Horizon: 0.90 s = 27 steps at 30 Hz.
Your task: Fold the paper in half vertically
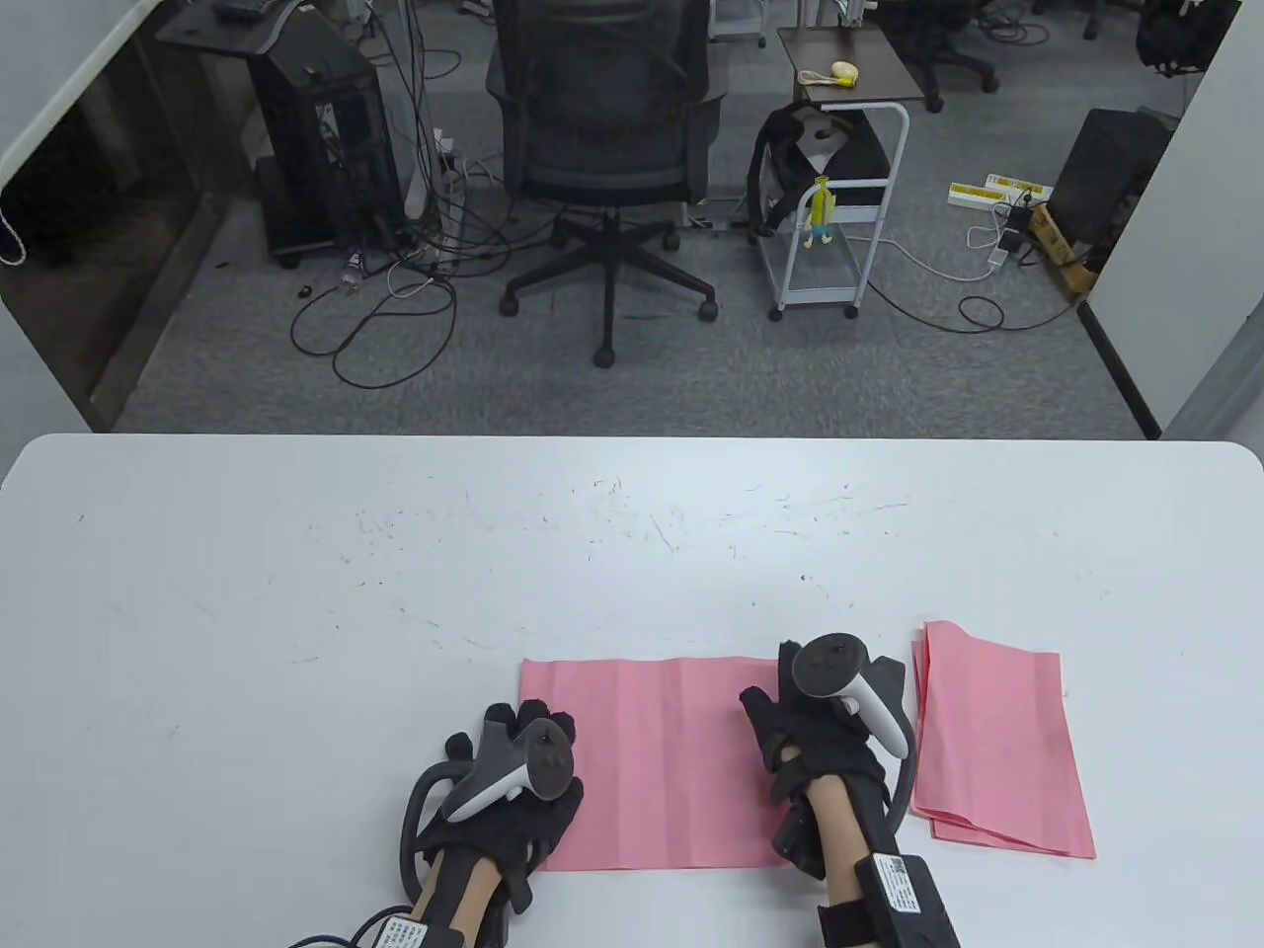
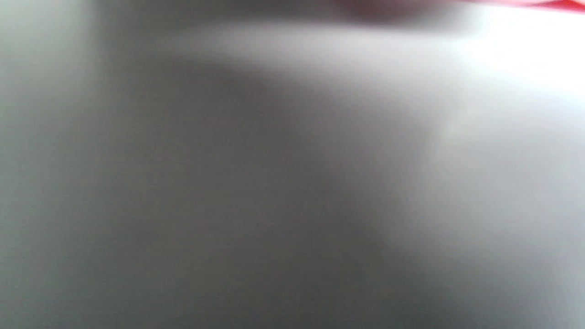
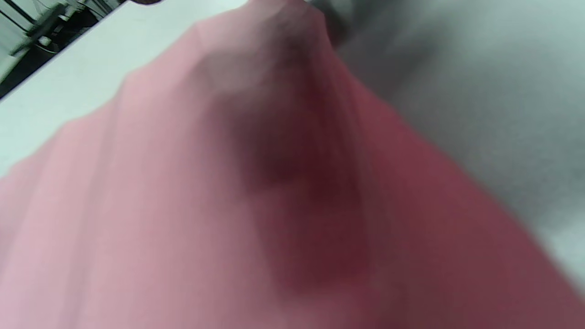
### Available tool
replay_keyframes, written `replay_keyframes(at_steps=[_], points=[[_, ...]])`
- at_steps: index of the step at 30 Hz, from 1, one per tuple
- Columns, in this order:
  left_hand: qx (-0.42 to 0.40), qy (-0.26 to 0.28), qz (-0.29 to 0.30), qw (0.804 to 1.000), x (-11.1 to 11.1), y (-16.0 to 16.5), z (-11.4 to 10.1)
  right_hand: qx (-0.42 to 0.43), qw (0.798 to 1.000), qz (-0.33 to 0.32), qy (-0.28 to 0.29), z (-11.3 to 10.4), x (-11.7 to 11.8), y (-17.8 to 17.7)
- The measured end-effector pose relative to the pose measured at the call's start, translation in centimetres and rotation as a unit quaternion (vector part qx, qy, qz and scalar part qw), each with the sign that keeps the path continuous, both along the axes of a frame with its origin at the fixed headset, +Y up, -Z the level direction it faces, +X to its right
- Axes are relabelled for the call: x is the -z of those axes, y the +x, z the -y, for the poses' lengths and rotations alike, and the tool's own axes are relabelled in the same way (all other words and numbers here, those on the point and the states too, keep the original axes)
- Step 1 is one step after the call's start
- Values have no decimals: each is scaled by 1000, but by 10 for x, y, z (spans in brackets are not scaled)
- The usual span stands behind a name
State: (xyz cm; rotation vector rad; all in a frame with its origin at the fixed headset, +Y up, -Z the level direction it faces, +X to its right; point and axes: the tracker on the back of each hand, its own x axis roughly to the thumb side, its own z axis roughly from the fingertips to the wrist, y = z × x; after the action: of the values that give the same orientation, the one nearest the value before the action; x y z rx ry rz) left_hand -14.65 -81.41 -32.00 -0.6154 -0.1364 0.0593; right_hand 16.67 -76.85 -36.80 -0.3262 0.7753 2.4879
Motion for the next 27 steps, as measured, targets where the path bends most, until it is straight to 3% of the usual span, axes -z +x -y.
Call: replay_keyframes(at_steps=[10, 21, 27], points=[[-5, -2, 3, 1000, 0, 0, 0, -95, 994, 25, -37, 18, 14, -1], [-7, -5, 3, 1000, 0, -1, 0, -105, 994, 33, -9, 18, 14, 2], [-8, -5, 3, 1000, 0, -1, 0, -49, 998, 47, 5, 21, 12, 13]])
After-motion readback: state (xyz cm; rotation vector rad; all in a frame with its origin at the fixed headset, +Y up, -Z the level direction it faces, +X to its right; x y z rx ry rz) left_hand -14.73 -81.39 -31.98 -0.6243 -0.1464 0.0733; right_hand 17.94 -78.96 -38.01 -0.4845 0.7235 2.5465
